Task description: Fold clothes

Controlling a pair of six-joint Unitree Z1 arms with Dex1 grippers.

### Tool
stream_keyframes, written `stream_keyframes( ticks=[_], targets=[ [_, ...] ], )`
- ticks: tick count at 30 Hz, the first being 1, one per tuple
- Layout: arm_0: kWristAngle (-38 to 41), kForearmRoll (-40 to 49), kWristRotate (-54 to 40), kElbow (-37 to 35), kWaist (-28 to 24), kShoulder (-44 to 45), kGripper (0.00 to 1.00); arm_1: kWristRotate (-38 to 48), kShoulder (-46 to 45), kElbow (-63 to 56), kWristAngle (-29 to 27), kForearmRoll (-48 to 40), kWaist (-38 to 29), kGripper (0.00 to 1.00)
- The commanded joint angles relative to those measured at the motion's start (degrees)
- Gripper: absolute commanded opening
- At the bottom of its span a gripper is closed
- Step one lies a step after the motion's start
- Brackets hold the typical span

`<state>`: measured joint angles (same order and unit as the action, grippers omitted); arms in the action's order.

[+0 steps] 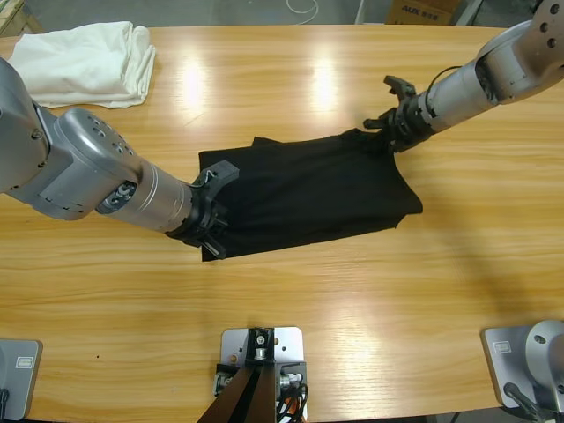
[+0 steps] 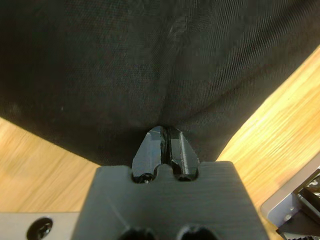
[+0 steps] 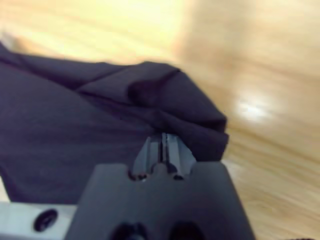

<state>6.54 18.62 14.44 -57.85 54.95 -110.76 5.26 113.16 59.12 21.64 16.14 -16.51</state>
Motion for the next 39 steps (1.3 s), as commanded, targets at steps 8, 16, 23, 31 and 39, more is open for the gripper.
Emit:
stream_keyframes(
  ticks=[8,16,23,31,39],
  targets=[
    [0.93,-0.19,0.41,7.81,0.65,0.86,0.000,1.35,-15.25,0.21,2.57,4.43,2.30,0.000],
    [-0.65,-0.09,2.27,1.78,-2.32,6.72,0.000,12.06,-28.84,-12.17,5.26,8.44,-14.27,0.000],
    [-0.65,1.58,3.70,-5.08,-9.93,4.38,0.000,13.02,-21.07,-20.22,5.13,-5.15,-14.96,0.000],
    [0.67,0.25,3.58,-4.92,-13.87,-2.46,0.000,13.11,-18.28,-20.97,2.62,-5.85,-14.31,0.000],
    [1.26,-0.95,3.49,-4.99,-14.01,-6.03,0.000,15.13,-17.79,-23.03,-4.85,-3.48,-12.06,0.000]
  ],
)
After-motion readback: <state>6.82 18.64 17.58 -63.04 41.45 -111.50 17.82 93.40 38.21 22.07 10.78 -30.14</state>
